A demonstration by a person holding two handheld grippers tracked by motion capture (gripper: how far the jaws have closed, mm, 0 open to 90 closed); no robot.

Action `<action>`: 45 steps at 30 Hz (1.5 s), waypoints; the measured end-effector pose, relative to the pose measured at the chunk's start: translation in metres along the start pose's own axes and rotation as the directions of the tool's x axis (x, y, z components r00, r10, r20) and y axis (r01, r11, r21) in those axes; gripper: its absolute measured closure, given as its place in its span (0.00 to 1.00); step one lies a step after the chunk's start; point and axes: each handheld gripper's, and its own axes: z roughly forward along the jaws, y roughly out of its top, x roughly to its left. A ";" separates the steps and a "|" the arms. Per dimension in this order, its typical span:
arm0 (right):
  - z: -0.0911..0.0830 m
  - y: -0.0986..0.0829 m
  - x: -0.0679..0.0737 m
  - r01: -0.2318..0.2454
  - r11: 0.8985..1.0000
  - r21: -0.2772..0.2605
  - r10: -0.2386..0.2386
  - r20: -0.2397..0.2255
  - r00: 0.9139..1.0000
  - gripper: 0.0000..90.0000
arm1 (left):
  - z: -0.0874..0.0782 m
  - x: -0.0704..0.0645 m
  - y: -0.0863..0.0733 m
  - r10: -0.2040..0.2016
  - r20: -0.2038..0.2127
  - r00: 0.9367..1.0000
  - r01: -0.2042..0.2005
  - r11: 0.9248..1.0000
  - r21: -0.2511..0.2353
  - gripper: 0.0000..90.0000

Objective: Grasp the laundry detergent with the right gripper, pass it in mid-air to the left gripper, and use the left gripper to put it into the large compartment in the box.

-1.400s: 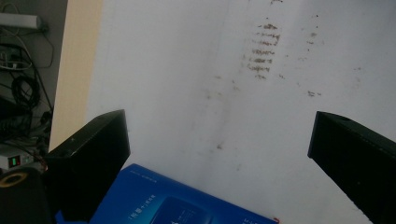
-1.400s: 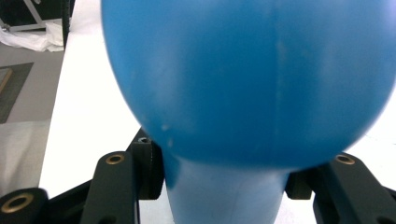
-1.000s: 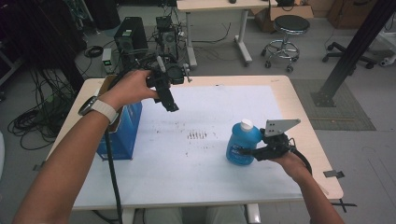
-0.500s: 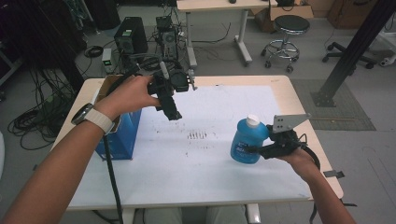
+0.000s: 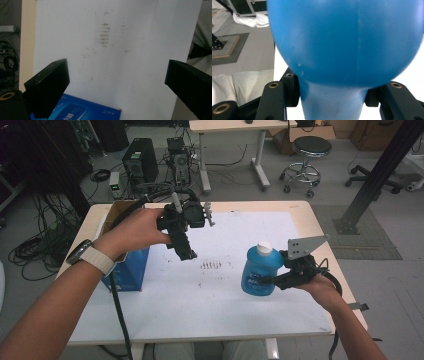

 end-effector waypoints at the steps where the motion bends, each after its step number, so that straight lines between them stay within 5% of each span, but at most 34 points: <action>1: 0.001 0.002 0.000 0.002 1.000 0.000 -0.002 -0.004 1.000 0.50 | -0.002 -0.002 0.000 0.004 -0.001 1.000 -0.004 1.000 -0.003 0.07; 20: 0.043 0.046 0.003 0.092 0.996 0.012 -0.090 -0.117 0.989 0.50 | -0.017 -0.026 0.013 0.060 0.101 0.993 -0.058 0.998 -0.016 0.07; 32: 0.077 0.059 0.004 0.122 0.992 0.039 -0.113 -0.180 0.977 0.50 | -0.022 -0.031 0.016 0.071 0.123 0.990 -0.071 0.997 -0.011 0.07; 45: 0.093 0.072 0.006 0.141 0.989 0.039 -0.130 -0.207 0.970 0.50 | -0.024 -0.035 0.019 0.073 0.128 0.989 -0.072 0.997 -0.011 0.06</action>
